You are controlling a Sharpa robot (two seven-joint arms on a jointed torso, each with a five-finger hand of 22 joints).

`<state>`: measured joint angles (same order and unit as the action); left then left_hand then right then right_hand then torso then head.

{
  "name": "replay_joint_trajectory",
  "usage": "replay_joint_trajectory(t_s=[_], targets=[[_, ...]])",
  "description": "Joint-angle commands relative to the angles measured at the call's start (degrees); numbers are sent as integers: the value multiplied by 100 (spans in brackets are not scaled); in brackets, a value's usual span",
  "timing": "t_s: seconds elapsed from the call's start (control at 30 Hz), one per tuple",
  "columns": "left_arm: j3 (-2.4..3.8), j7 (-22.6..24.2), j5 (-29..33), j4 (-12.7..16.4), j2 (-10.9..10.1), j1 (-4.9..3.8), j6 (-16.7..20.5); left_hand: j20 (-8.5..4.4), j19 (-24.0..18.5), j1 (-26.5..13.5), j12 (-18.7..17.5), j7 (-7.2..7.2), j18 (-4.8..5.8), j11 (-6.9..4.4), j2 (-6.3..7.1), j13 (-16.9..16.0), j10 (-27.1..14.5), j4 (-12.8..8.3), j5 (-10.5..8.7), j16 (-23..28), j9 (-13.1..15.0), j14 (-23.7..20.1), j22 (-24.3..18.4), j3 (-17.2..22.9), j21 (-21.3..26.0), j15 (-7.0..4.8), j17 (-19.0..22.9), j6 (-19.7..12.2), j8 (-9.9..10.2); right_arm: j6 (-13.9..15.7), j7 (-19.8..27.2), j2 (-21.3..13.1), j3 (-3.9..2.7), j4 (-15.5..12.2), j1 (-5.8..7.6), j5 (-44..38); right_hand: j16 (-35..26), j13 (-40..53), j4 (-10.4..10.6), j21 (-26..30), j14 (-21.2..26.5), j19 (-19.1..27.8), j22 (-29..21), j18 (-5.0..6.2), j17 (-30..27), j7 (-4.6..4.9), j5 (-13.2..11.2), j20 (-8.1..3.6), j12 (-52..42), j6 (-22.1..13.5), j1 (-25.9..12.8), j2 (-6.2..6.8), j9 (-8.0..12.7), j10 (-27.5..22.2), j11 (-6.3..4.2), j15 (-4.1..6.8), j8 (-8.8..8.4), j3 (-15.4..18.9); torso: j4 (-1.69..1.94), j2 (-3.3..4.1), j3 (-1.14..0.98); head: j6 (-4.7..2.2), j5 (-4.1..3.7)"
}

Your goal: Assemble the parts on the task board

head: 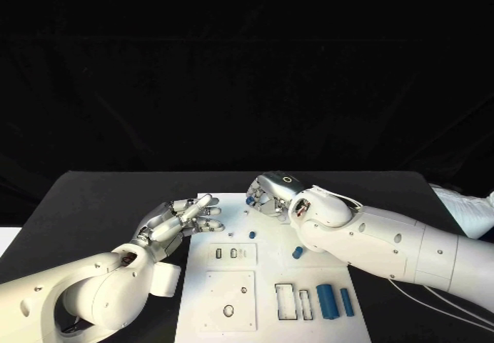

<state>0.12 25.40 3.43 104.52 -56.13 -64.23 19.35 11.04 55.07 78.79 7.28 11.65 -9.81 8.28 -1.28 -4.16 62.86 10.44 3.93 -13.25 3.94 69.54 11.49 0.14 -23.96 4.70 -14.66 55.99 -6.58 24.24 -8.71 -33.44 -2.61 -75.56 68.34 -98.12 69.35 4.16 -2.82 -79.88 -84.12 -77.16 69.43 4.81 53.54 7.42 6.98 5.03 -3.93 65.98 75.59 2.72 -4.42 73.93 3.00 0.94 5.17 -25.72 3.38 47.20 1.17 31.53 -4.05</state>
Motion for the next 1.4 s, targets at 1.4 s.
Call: replay_joint_trajectory(t_s=[1.4], targets=[[5,-14,13,6,-15,-11,-127,33,1,66,-43,37,-58,21,-2,6,-12,-44,-2,35,-5,11,1,8,-12,38,-13,9,27,-116,-417,-87,6,-157,-20,-375,52,-13,103,-40,-97,-9,24,-53,6,0,107,16,28,6,-56,22,-190,-30,49,11,-19,-10,54,91,17,-3,-33]])
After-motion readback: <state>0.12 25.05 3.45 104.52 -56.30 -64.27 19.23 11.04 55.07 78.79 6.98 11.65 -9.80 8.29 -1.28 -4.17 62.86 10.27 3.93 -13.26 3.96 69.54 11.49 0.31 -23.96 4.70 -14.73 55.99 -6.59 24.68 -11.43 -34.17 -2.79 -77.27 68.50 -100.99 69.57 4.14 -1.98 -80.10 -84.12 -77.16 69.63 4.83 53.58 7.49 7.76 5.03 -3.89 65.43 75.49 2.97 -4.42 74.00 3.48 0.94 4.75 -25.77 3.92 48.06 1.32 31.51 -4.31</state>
